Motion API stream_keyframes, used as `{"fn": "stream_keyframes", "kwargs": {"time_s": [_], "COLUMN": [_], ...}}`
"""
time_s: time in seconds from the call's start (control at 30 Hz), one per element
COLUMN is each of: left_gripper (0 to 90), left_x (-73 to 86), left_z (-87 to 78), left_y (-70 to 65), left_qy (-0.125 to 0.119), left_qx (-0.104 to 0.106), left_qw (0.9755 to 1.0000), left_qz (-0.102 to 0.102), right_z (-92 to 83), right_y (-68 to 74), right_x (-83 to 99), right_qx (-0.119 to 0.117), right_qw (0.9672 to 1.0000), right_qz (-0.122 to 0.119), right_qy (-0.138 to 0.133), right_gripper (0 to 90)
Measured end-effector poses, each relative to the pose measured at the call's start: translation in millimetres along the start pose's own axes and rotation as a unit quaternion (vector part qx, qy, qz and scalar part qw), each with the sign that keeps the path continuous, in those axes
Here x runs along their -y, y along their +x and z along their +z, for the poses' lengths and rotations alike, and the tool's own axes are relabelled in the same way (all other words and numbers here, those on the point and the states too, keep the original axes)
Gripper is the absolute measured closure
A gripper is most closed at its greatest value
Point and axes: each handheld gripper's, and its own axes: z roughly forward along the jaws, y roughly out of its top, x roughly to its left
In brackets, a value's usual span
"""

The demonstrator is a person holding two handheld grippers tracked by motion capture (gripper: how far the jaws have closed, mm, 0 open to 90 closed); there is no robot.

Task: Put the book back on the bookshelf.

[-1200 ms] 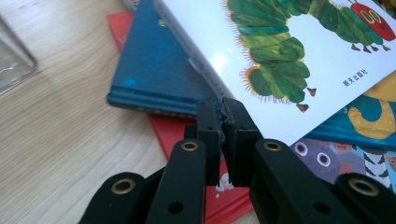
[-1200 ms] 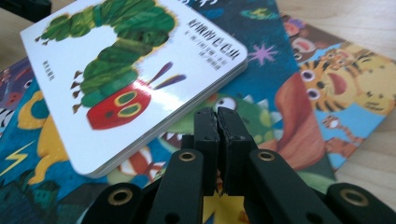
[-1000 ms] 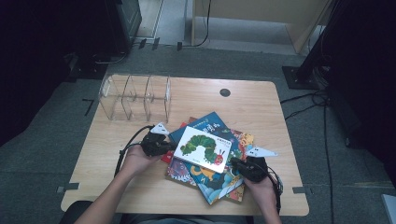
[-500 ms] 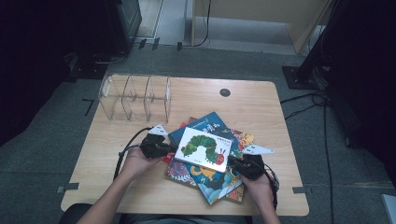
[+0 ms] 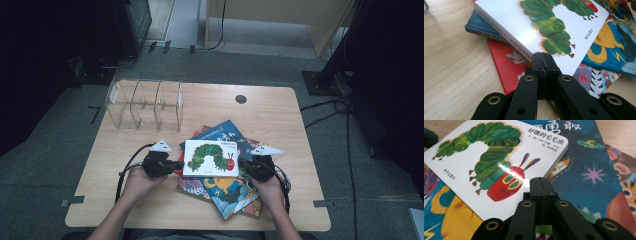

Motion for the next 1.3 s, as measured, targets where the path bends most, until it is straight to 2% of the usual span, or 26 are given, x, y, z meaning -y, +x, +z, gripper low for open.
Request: {"fn": "stream_keyframes", "kwargs": {"time_s": [0.13, 0.3, 0.5, 0.6, 0.67, 0.73, 0.77, 0.87, 0.97, 1.0, 1.1, 1.23, 1.27, 1.3], "left_gripper": [90.0, 90.0, 89.3, 89.7, 90.0, 90.0, 90.0, 90.0, 89.9, 89.9, 89.9, 89.9, 89.9, 89.9], "left_x": [5.9, 11.2, 14.3, 15.0, 14.7, 13.8, 13.8, 11.9, 7.4, 7.4, 3.1, -6.7, -6.7, -11.0], "left_z": [-4.5, -8.9, -11.6, -11.9, -12.4, -15.1, -15.1, -22.6, -28.6, -28.6, -26.8, -22.4, -22.4, -19.7], "left_y": [-4.8, -13.6, -25.1, -30.3, -29.9, -22.1, -22.1, -9.6, 9.2, 9.2, 21.7, 39.8, 39.8, 47.5], "left_qy": [-0.001, -0.004, -0.008, -0.009, -0.006, -0.005, -0.005, -0.014, -0.021, -0.021, -0.019, -0.013, -0.013, -0.013], "left_qx": [-0.003, -0.004, 0.007, -0.002, -0.007, -0.013, -0.013, -0.012, -0.016, -0.016, -0.018, -0.033, -0.033, -0.037], "left_qw": [1.0, 1.0, 0.9999, 0.9999, 1.0, 0.9998, 0.9998, 0.9995, 0.9989, 0.9989, 0.9987, 0.9984, 0.9984, 0.9981], "left_qz": [-0.008, -0.007, -0.01, -0.005, -0.003, -0.01, -0.01, -0.026, -0.04, -0.04, -0.044, -0.044, -0.044, -0.048], "right_z": [5.8, 16.1, 24.5, 26.8, 29.0, 28.7, 28.7, 24.4, 14.8, 12.3, 7.0, -4.2, -4.2, -8.3], "right_y": [0.6, 1.2, 0.8, 1.2, -0.9, -3.2, -3.2, -5.1, -4.9, -4.1, -2.4, 2.5, 2.5, 3.1], "right_x": [-4.9, -13.9, -20.3, -23.6, -26.0, -26.8, -26.8, -26.1, -19.8, -17.7, -13.4, -3.1, -3.1, 1.1], "right_qx": [0.003, 0.006, 0.01, 0.011, 0.003, -0.005, -0.005, -0.007, -0.01, -0.011, -0.012, -0.006, -0.006, -0.003], "right_qw": [1.0, 0.9999, 0.9998, 0.9998, 0.9999, 1.0, 1.0, 1.0, 0.9999, 0.9999, 0.9999, 0.9999, 0.9999, 0.9999], "right_qz": [-0.006, -0.011, -0.014, -0.017, -0.014, -0.007, -0.007, -0.003, 0.001, 0.003, 0.005, 0.006, 0.006, 0.01], "right_qy": [0.0, -0.001, -0.006, -0.002, 0.0, 0.002, 0.002, 0.003, -0.004, -0.005, -0.005, -0.009, -0.009, -0.007], "right_gripper": [90.0, 90.0, 90.0, 90.0, 90.0, 90.0, 90.0, 90.0, 90.0, 90.0, 90.0, 89.7, 89.7, 89.7]}}
